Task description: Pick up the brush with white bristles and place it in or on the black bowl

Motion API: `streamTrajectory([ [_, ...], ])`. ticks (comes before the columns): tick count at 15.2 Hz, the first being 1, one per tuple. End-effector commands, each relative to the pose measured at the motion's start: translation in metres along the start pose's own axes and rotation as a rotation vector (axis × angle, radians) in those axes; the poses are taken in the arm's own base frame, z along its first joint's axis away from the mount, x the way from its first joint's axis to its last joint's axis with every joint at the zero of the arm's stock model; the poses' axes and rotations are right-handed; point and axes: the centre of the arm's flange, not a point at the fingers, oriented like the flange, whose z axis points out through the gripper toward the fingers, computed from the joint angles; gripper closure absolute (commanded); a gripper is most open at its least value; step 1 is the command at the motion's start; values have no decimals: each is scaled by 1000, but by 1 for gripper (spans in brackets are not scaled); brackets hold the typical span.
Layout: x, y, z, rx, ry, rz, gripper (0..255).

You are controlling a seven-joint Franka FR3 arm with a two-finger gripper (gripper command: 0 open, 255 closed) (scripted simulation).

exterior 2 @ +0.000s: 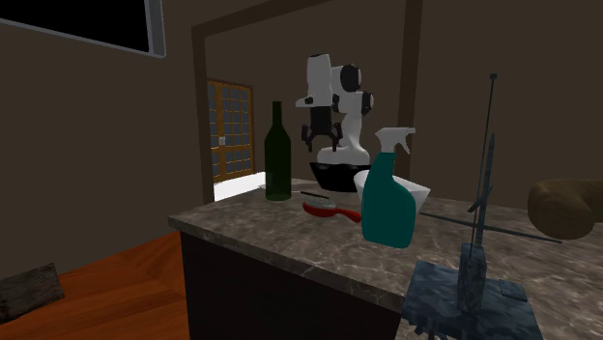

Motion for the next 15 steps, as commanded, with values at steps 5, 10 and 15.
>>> streamTrajectory([
  [5, 53, 15, 17, 57, -16, -159, 0],
  [10, 120, 21, 41, 128, -36, -357, 0],
  [15, 187, 12, 66, 199, -57, -556, 0],
])
